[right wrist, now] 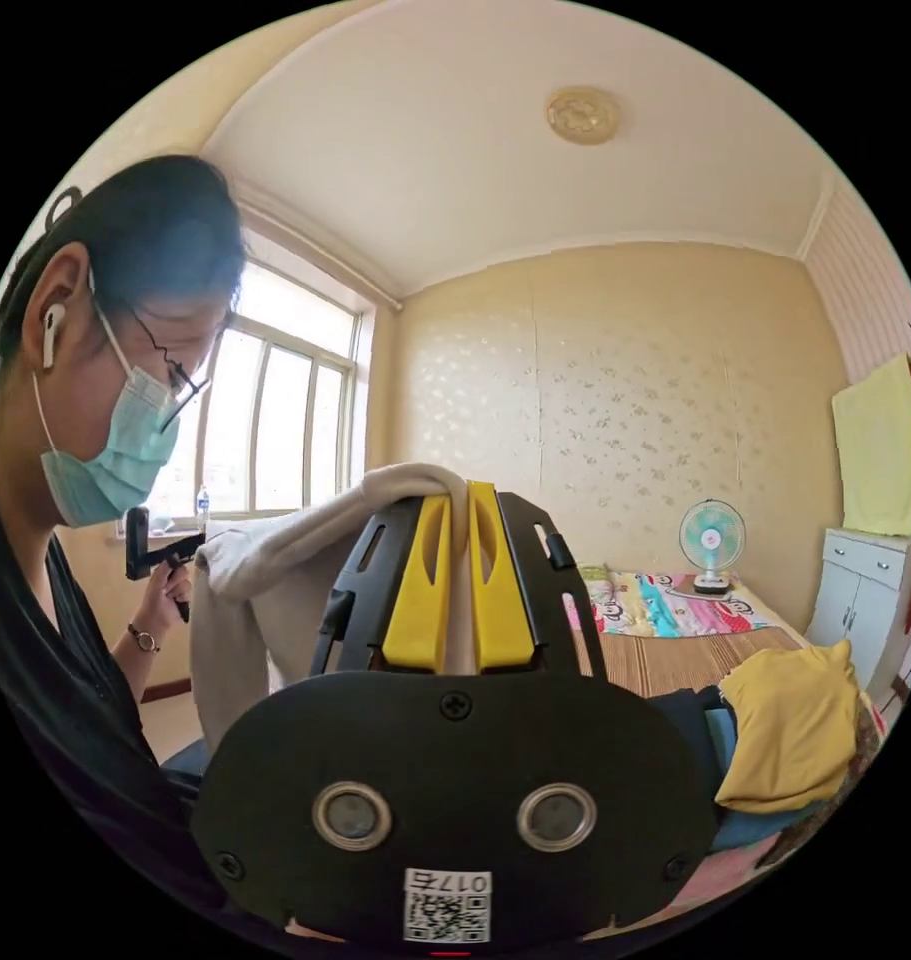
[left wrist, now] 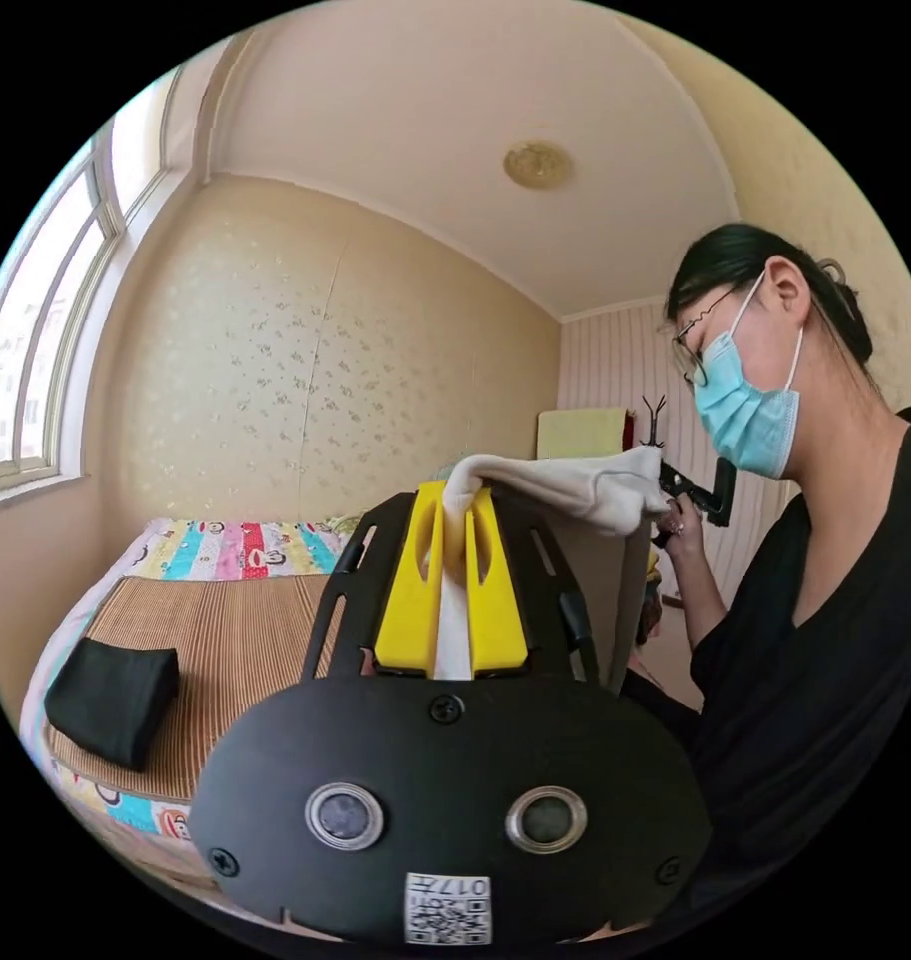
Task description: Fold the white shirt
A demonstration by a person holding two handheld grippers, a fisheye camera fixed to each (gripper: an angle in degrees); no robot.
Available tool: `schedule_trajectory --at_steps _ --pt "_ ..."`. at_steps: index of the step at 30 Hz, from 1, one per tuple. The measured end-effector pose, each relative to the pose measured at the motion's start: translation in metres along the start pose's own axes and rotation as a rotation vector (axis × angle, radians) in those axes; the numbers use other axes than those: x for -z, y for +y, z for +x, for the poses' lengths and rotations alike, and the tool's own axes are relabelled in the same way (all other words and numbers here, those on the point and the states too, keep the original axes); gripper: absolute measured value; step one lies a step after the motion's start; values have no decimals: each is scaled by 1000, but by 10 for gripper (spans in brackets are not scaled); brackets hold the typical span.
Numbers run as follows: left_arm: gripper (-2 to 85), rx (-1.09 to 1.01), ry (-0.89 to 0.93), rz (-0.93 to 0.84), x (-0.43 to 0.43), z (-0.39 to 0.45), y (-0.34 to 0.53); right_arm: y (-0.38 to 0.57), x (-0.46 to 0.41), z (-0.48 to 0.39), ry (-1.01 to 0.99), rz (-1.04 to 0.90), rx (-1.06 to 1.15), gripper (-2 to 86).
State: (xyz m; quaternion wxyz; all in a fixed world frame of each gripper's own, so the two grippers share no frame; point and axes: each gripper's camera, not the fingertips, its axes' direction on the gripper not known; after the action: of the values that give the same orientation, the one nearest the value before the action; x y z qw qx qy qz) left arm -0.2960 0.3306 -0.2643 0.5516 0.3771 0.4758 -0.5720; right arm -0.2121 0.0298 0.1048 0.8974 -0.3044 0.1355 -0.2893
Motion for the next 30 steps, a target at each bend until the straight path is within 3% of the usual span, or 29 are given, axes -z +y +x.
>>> schedule_trajectory --at_steps 6,10,14,18,20,23,25,30 --pt "39 -12 62 121 36 7 -35 -2 -6 6 -126 10 16 39" --pt "39 -20 -82 179 45 4 -77 -6 -29 -5 -44 73 87 39" --pt "38 59 -202 -32 -42 -89 -169 -39 -174 41 38 -179 82 38" --pt "44 131 -251 -331 -176 -242 -209 -32 -375 152 -73 -507 -98 39" --pt "52 312 -118 -543 -236 -346 -175 22 -476 222 -115 -648 -321 40" --pt "83 605 -69 -564 -229 -410 -100 89 -508 243 -24 -762 -413 41" --pt "82 597 -22 -521 -214 -407 -56 126 -504 232 -63 -768 -368 43" --pt "81 544 -28 -846 -231 -361 76 251 -488 204 -103 -961 -335 79"
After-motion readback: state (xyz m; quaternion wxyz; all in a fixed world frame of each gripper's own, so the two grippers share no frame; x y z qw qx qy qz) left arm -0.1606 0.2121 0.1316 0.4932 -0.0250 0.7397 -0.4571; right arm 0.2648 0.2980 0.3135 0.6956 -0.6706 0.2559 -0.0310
